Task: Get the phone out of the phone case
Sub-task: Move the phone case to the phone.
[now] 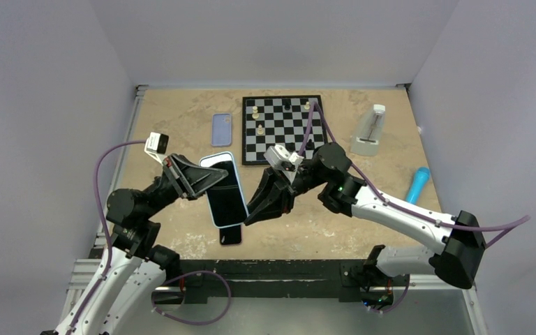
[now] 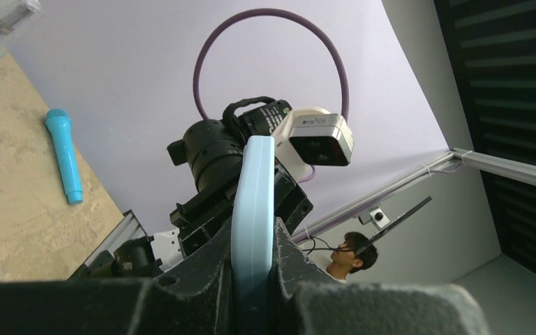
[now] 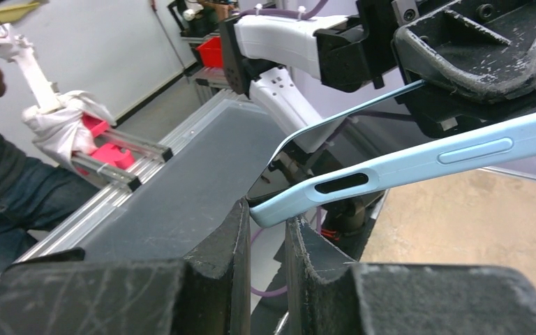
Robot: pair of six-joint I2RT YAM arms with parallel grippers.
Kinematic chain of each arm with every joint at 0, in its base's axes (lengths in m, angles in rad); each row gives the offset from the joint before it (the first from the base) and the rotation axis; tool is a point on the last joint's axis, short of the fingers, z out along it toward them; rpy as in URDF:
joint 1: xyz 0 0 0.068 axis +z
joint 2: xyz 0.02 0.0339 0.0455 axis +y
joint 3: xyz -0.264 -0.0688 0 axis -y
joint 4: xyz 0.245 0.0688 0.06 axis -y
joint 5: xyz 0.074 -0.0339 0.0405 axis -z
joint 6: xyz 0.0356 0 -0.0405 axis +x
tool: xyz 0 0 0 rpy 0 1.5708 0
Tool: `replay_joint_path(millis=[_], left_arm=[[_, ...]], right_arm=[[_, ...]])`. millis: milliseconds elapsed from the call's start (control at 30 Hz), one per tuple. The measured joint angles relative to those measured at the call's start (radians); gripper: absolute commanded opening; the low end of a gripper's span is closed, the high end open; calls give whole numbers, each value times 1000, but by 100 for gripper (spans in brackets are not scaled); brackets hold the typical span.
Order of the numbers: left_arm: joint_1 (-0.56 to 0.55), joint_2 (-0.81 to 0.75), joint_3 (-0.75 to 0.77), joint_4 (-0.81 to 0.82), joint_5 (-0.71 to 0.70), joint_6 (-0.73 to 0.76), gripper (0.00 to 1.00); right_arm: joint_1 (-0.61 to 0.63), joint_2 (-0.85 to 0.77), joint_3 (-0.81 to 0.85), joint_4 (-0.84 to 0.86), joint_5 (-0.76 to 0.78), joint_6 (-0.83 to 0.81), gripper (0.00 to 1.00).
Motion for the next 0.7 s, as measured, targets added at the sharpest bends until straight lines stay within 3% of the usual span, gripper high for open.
replay_joint_path(millis=[700], left_arm=[[19, 19, -15, -32, -116, -1, 0]], right_arm=[[45, -45, 132, -533, 332, -378, 0]])
